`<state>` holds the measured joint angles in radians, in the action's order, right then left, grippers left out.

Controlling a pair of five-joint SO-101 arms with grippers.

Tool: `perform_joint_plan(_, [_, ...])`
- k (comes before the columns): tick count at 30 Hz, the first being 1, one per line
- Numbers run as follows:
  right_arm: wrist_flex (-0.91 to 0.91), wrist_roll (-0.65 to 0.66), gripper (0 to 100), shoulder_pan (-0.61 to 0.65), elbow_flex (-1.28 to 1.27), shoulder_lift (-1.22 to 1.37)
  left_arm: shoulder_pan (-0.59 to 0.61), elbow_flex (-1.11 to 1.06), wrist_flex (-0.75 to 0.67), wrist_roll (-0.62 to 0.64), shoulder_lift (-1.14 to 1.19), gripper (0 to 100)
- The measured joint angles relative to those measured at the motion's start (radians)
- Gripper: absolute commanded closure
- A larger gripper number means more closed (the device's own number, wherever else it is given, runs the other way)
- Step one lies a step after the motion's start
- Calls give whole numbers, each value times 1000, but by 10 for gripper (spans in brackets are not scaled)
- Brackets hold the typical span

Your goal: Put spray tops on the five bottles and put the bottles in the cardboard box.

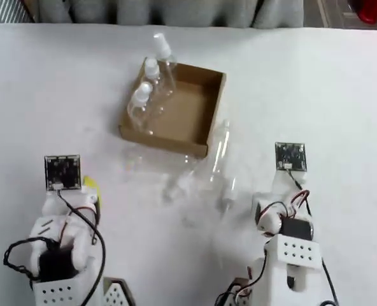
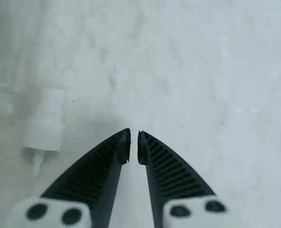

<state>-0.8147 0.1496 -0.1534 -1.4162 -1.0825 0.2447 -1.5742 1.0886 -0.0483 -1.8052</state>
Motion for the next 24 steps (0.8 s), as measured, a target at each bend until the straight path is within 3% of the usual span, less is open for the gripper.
perform_joint_plan(17, [-26,0,974,52,11,0,-180,0,0,0,0,928])
perform_joint_plan(20, [-6,80,978,48,11,0,-180,0,-17,0,0,926])
perform_joint_plan(24, [-17,175,978,68,52,2,-180,-68,-144,0,0,928])
